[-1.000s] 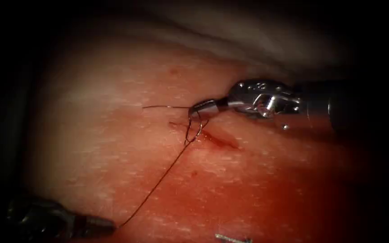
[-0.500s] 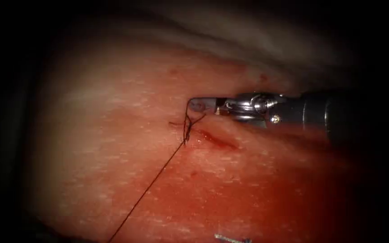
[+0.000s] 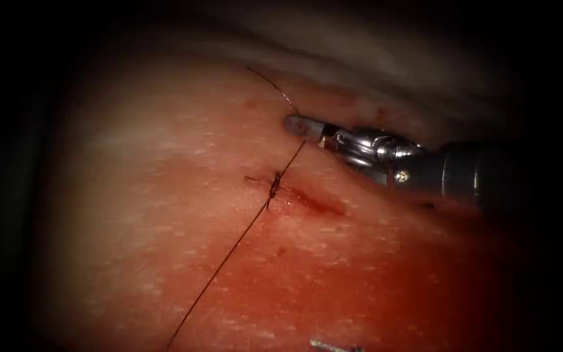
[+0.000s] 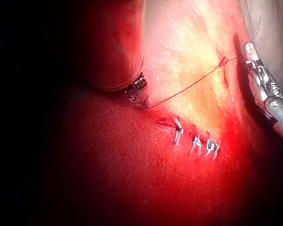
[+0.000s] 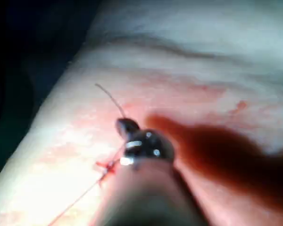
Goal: Wound Closure
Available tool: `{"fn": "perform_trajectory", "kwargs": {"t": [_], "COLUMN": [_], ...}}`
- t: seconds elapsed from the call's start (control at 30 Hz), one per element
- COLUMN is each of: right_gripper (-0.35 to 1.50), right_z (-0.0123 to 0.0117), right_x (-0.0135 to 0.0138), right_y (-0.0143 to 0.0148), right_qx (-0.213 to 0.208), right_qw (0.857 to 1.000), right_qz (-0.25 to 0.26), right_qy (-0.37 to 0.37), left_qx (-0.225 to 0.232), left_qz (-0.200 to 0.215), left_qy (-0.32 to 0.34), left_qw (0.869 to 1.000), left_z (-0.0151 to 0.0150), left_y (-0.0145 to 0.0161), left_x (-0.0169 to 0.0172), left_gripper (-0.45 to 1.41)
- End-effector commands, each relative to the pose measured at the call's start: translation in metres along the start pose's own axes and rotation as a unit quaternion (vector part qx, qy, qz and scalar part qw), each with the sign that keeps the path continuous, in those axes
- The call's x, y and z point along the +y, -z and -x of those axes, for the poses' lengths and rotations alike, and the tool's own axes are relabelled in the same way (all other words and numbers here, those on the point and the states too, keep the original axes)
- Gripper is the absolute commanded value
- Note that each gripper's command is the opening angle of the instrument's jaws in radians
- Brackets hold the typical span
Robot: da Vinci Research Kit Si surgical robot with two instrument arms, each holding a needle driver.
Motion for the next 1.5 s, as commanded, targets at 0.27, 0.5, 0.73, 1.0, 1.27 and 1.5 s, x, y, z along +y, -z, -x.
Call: {"fn": "perform_trajectory", "kwargs": {"t": [0.27, 0.5, 0.73, 1.0, 1.27, 1.5], "right_gripper": [-0.35, -0.35, -0.35, -0.35, 1.23, 1.41], "right_z": [0.0, -0.0002, -0.0011, -0.0011, -0.0025, -0.0066], "right_x": [0.001, 0.0034, 0.0033, 0.003, -0.0002, 0.0007], "right_y": [-0.0018, -0.0036, -0.0029, -0.0026, -0.0001, 0.0043], "right_qx": [-0.002, -0.016, -0.014, -0.007, 0.024, 0.047], "right_qw": [1.0, 0.999, 0.999, 0.999, 0.959, 0.921], "right_qz": [0.006, 0.019, 0.022, 0.012, -0.129, -0.052], "right_qy": [0.023, 0.034, 0.033, 0.03, 0.251, 0.384], "left_qx": [0.005, 0.005, 0.005, 0.008, 0.018, 0.012], "left_qz": [0.007, 0.007, 0.007, 0.011, -0.033, -0.081], "left_qy": [0.0, -0.003, -0.006, -0.004, -0.008, -0.013], "left_qw": [1.0, 1.0, 1.0, 1.0, 0.999, 0.997], "left_z": [-0.0013, -0.0017, -0.0015, -0.002, -0.0064, -0.0073], "left_y": [0.0, 0.0003, 0.0004, 0.0012, 0.005, 0.0079], "left_x": [0.002, 0.0033, 0.0038, 0.0032, -0.0077, -0.0187], "left_gripper": [-0.35, -0.35, -0.35, -0.35, -0.35, -0.35]}}
